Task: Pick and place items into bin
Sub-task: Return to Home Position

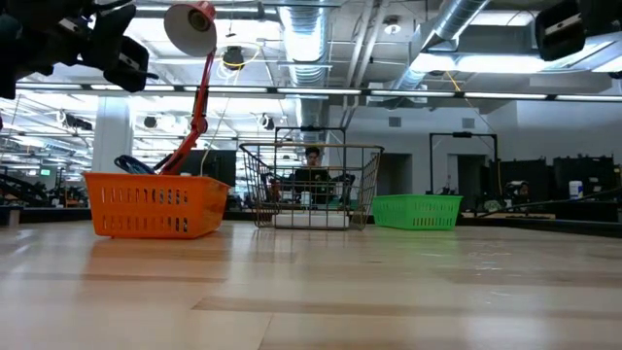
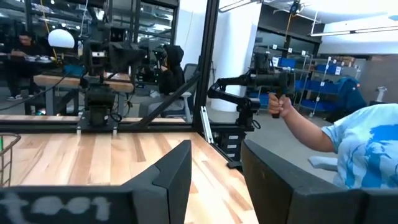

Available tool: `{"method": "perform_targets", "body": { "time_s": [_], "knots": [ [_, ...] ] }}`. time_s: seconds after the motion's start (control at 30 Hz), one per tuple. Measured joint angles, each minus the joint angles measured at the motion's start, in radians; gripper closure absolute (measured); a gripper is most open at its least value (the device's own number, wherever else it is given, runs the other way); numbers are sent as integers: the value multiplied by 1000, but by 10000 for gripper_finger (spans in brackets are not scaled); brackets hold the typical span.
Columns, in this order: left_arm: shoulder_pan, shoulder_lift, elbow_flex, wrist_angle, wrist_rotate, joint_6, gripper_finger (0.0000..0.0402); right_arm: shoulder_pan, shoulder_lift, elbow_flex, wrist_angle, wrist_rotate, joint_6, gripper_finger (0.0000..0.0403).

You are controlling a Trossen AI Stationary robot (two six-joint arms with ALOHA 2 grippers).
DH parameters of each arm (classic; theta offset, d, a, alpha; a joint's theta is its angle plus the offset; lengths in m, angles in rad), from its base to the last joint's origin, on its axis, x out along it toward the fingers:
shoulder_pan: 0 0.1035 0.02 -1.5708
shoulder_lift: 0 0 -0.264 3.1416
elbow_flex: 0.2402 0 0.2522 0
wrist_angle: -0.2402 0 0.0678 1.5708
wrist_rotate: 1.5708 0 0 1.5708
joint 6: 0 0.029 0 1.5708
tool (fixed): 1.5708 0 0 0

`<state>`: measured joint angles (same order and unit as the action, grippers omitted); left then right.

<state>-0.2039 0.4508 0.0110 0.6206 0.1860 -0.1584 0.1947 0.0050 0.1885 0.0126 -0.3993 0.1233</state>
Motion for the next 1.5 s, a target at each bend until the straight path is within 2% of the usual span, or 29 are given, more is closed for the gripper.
{"method": "perform_targets", "body": {
  "time_s": [0.13,0.23,0.37,0.57,0.73,0.8,1.0,1.17,1.37,1.5],
  "knots": [
    [0,-6,0,60,24,7,274,0,-1,-61,88,-51,18,294],
    [2,-40,0,110,89,25,274,-1,-1,-69,100,-73,35,294],
    [10,-141,-1,102,146,32,274,0,-1,-69,105,-112,35,294],
    [9,-326,-1,4,165,100,274,0,-1,-69,93,-130,35,294],
    [9,-451,-1,-192,64,114,274,0,-1,-69,89,-130,16,294],
    [9,-448,-2,-235,29,114,274,0,-1,-69,75,-129,3,294],
    [9,-448,-2,-267,-2,115,274,0,-1,-112,103,-126,-11,294],
    [9,-446,-2,-296,-108,136,274,0,2,-182,181,-120,-1,294],
    [9,-447,-2,-348,-172,147,274,0,-2,-182,165,-91,-24,294],
    [9,-446,-2,-388,-182,148,274,0,0,-182,53,-68,-51,294]
  ]
}}
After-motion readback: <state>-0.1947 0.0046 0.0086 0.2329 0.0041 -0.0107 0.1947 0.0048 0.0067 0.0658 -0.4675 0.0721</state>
